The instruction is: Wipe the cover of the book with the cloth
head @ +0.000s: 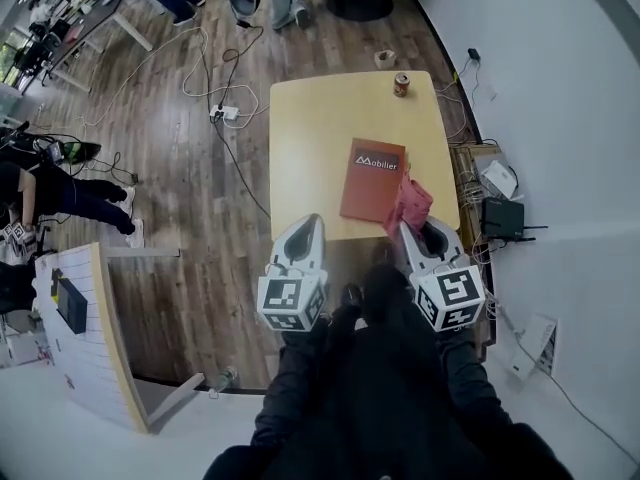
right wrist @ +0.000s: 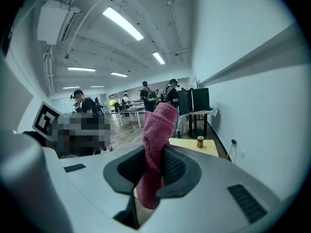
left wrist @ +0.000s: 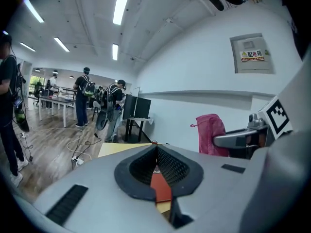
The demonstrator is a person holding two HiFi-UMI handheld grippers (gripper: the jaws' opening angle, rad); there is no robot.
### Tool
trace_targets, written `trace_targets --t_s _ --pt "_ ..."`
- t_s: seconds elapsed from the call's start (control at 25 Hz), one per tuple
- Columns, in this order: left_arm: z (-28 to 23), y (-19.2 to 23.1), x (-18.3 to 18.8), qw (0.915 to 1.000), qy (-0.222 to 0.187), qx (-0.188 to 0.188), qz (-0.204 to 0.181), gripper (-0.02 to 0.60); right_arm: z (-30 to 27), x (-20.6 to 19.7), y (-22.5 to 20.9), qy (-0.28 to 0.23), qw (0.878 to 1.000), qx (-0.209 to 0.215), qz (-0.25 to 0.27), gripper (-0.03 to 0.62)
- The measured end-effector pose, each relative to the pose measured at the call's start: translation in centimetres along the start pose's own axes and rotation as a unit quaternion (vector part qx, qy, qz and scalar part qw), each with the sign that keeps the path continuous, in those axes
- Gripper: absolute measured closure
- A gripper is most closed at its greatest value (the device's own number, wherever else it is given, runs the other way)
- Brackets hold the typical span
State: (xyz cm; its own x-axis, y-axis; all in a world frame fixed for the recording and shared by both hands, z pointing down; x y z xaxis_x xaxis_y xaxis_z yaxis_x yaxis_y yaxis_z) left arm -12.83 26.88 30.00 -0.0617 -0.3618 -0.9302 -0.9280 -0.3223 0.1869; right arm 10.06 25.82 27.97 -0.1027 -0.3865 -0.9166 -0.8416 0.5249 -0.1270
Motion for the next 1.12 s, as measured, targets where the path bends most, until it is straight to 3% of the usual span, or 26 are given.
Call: trace_targets --t_s 0.36,1.12 --pt "4.6 -2.0 1.9 0.9988 -0.047 0.002 -0.011 0.546 5.0 2.3 2.8 -0.059 0.997 -0.018 0.038 0.517" --pt "1.6 -6.5 5.1 0.9954 -0.09 0.007 -0.034 0.546 8.1 4.7 -1.4 -0.106 0.992 -0.021 0.058 0.519"
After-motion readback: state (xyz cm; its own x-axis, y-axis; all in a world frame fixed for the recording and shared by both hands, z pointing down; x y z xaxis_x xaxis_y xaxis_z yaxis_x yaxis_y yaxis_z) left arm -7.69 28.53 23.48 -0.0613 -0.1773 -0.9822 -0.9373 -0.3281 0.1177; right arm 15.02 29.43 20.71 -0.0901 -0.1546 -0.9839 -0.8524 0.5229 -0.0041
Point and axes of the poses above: the fingertips, and each gripper's own axes: z backward along the fingers, y to its left, x out of its top, the point moved 8 cm from there along z, backward along the fingers, and after that the axes turned 1 degree about -z, right-handed, at the moved point
